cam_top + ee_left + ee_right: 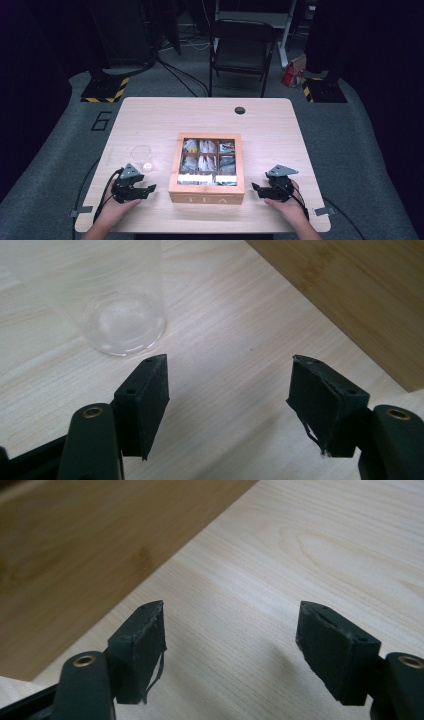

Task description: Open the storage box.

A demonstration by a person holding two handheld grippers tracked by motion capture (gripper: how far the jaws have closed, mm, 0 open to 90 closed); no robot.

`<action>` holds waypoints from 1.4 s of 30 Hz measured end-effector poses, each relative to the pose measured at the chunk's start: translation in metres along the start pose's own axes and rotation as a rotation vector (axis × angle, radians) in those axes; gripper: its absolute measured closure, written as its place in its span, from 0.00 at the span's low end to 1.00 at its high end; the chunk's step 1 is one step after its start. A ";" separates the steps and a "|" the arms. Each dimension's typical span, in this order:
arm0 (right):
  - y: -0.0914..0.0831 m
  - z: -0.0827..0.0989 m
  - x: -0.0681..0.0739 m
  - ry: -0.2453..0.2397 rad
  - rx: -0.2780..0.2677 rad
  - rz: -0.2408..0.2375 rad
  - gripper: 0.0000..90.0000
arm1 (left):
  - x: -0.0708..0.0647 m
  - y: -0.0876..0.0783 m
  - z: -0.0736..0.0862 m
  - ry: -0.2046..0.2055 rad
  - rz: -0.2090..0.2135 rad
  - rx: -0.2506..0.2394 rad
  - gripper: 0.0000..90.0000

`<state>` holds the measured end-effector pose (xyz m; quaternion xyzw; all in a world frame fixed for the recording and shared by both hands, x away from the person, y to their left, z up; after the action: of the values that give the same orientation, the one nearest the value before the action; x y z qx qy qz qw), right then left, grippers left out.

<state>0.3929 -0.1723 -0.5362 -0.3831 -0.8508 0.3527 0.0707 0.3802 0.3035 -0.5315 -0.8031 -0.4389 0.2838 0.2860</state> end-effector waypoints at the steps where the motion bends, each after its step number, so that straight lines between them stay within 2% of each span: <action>1: -0.002 -0.001 0.000 -0.001 -0.003 0.004 0.31 | 0.000 0.000 0.000 0.000 0.000 0.000 0.36; 4: -0.007 -0.003 0.001 0.007 -0.019 -0.001 0.32 | -0.004 -0.006 -0.001 -0.008 0.018 -0.029 0.37; 7: -0.012 -0.003 0.001 0.018 -0.020 0.001 0.33 | -0.004 -0.011 -0.003 -0.005 0.022 -0.028 0.39; 9: -0.016 -0.004 0.000 0.012 -0.030 0.009 0.33 | -0.005 -0.012 -0.003 -0.025 0.028 -0.051 0.40; 13: -0.022 -0.005 -0.001 0.027 -0.055 0.022 0.34 | -0.008 -0.016 -0.004 -0.028 0.045 -0.046 0.41; 14: -0.025 -0.005 -0.001 0.044 -0.058 0.011 0.34 | -0.008 -0.018 -0.004 -0.021 0.046 -0.042 0.42; 22: -0.034 -0.009 0.002 0.055 -0.074 -0.007 0.38 | -0.015 -0.026 -0.006 -0.023 0.070 -0.052 0.46; 29: -0.040 -0.014 0.006 0.034 -0.074 -0.016 0.38 | -0.018 -0.032 -0.009 -0.043 0.095 -0.070 0.47; 32: -0.044 -0.020 0.009 0.049 -0.093 -0.029 0.38 | -0.020 -0.038 -0.013 -0.069 0.110 -0.082 0.47; 37: -0.053 -0.031 0.013 0.045 -0.127 -0.066 0.39 | -0.024 -0.046 -0.018 -0.087 0.124 -0.102 0.51; 39: -0.057 -0.036 0.016 0.021 -0.124 -0.083 0.41 | -0.026 -0.048 -0.018 -0.076 0.120 -0.101 0.51; 42: -0.061 -0.040 0.019 -0.004 -0.111 -0.082 0.44 | -0.029 -0.050 -0.021 -0.058 0.109 -0.104 0.52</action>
<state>0.3583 -0.1654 -0.4692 -0.3507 -0.8841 0.3026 0.0617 0.3546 0.2968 -0.4762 -0.8311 -0.4165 0.2989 0.2154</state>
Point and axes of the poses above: each handheld gripper's, and its own axes: y roughly forward along the jaws, z roughly out of its underside, x roughly to its left, the point moved 3 cm from there along y, roughly forward along the jaws, and after that the axes turned 13 degrees about -y, right-handed, at the moved point
